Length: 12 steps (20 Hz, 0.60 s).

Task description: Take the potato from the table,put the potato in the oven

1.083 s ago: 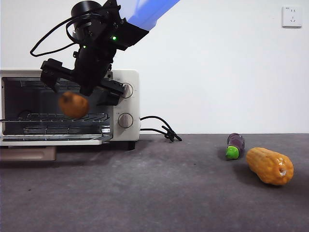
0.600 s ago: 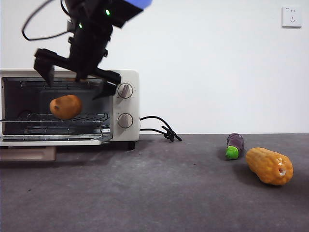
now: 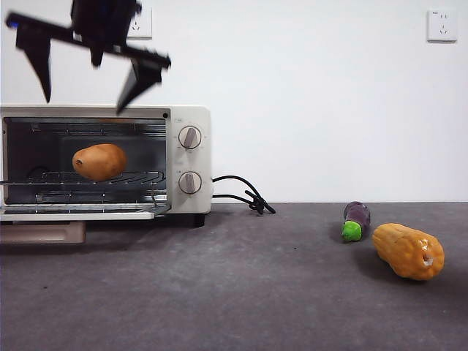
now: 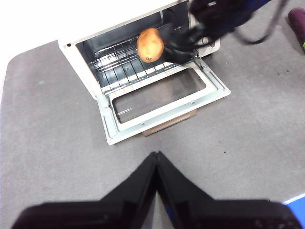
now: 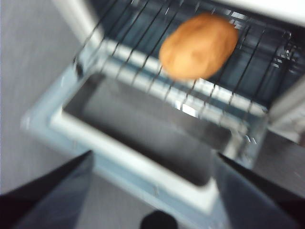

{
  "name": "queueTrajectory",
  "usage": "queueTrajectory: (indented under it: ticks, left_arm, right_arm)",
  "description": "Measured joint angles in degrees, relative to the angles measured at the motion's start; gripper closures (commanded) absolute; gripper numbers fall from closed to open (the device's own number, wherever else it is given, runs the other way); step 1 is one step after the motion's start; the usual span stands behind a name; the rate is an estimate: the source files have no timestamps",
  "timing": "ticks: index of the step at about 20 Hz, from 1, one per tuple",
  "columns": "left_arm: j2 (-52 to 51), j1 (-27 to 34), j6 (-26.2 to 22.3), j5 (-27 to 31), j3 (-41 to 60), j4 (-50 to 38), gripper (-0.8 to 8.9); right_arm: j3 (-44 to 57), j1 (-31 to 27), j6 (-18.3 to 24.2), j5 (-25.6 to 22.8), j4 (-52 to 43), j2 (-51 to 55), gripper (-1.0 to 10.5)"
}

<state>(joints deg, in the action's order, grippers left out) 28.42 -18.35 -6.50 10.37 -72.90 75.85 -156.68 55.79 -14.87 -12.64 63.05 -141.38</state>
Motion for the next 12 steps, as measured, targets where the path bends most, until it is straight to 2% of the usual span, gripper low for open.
queueTrajectory:
  ticks: [4, 7, 12]
  left_arm:
    - [0.0, 0.0, 0.0, 0.11, 0.0, 0.0, 8.19]
    - [0.09, 0.0, 0.0, 0.2, 0.0, -0.02, 8.19]
    - [0.35, 0.0, 0.0, 0.92, 0.0, -0.02, 8.19]
  right_arm:
    - [-11.67, 2.38, 6.4, 0.33, 14.84, 0.0, 9.5]
    - [-16.55, 3.72, 8.11, 5.07, 14.84, 0.76, 9.5]
    - [-14.67, 7.43, 8.72, 8.61, 14.84, 7.13, 9.5]
